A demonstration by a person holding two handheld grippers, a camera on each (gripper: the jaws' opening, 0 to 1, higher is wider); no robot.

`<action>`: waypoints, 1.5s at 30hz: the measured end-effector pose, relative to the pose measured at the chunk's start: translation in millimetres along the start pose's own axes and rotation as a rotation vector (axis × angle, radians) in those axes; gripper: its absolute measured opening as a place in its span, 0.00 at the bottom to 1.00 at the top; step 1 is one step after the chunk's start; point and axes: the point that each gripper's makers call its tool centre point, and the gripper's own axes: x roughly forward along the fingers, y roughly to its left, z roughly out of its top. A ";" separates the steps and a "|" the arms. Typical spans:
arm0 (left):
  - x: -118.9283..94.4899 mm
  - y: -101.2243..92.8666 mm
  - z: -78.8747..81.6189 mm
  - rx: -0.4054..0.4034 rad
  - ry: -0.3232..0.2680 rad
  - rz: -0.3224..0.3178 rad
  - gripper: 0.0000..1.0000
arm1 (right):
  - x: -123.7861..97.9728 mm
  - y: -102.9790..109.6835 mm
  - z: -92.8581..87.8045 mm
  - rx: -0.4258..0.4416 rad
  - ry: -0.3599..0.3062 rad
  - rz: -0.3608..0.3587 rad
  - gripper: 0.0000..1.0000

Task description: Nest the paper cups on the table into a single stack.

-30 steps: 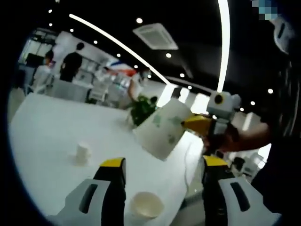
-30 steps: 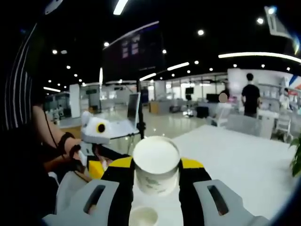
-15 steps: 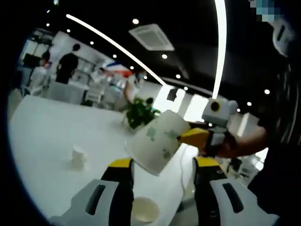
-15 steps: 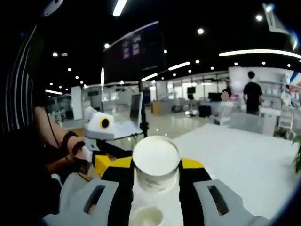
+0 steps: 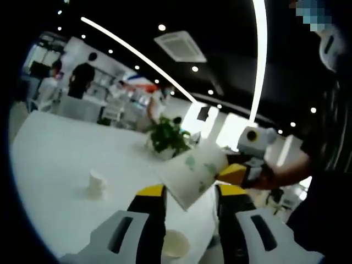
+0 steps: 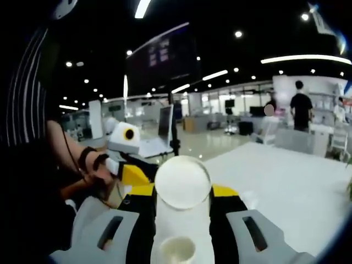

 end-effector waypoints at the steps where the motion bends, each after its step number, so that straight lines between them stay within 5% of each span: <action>1: -0.5 0.6 -0.2 -0.002 0.001 0.000 0.31 | -0.2 0.6 -1.3 0.000 0.003 0.003 0.34; 24: -4.9 0.0 -6.0 0.020 0.029 -0.002 0.19 | -4.3 7.8 -25.4 0.048 0.015 0.038 0.34; 45: -9.7 -15.4 -10.3 0.130 0.194 -0.093 0.07 | -3.3 18.1 -62.7 0.051 0.104 0.104 0.33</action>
